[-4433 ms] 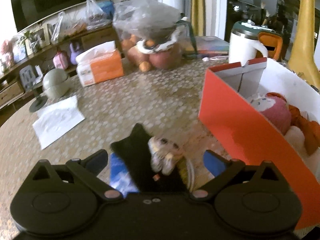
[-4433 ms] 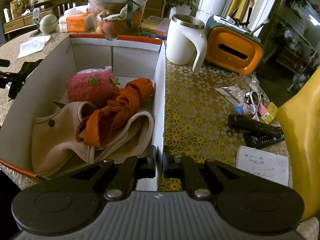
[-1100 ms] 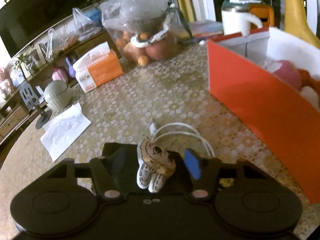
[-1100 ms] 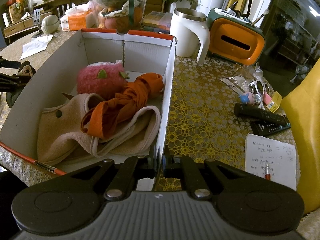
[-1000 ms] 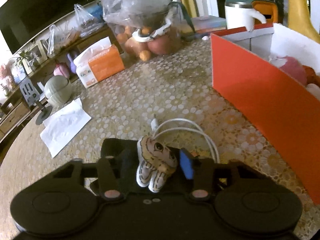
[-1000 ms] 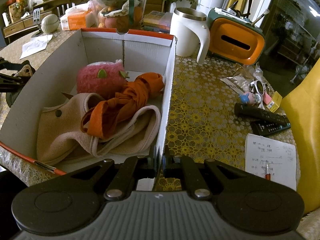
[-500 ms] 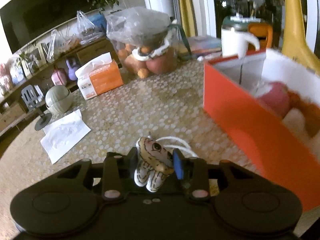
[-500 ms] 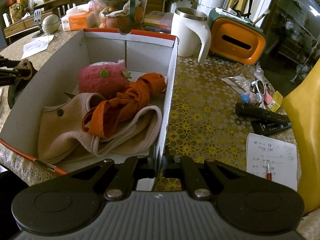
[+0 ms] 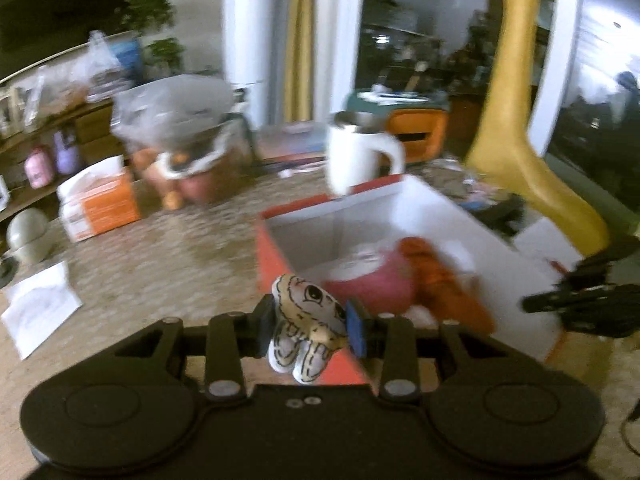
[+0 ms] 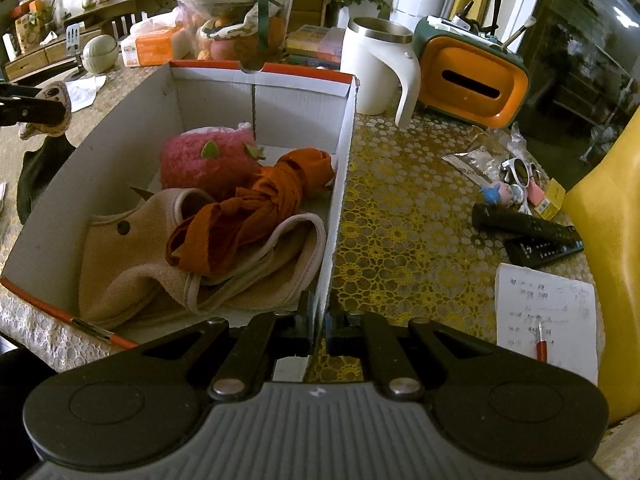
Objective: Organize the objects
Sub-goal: 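Lift the cartoon plush with the left gripper and carry it over the box, then lower the cartoon plush into the box and open the left gripper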
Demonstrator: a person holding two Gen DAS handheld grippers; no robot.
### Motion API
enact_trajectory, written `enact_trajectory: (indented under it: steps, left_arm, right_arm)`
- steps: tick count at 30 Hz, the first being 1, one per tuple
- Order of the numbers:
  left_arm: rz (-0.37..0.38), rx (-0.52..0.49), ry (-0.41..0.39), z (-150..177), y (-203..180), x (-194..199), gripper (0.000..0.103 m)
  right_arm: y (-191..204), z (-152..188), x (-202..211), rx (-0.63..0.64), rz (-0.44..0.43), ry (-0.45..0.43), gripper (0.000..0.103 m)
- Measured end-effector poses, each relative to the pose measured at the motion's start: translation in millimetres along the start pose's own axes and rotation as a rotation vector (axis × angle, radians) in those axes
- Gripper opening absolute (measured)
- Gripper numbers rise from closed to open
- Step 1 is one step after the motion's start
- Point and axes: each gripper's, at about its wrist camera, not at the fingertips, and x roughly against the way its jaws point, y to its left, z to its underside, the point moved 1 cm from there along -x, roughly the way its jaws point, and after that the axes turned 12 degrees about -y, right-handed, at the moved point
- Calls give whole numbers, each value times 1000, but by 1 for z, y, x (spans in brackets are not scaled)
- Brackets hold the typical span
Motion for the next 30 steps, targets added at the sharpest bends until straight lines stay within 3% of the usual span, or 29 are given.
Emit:
enact_trajectory:
  steps: [12, 19, 30]
  left_arm:
    - [147, -69, 59, -2, -74, -26, 35]
    - [147, -107, 162, 16, -93, -49, 36]
    - [112, -113, 271, 34, -90, -75, 36]
  right_arm:
    - [0, 0, 0, -16, -3, -5, 5]
    - [-1, 1, 0, -19, -4, -7, 5]
    - [0, 1, 0, -16, -2, -8, 5]
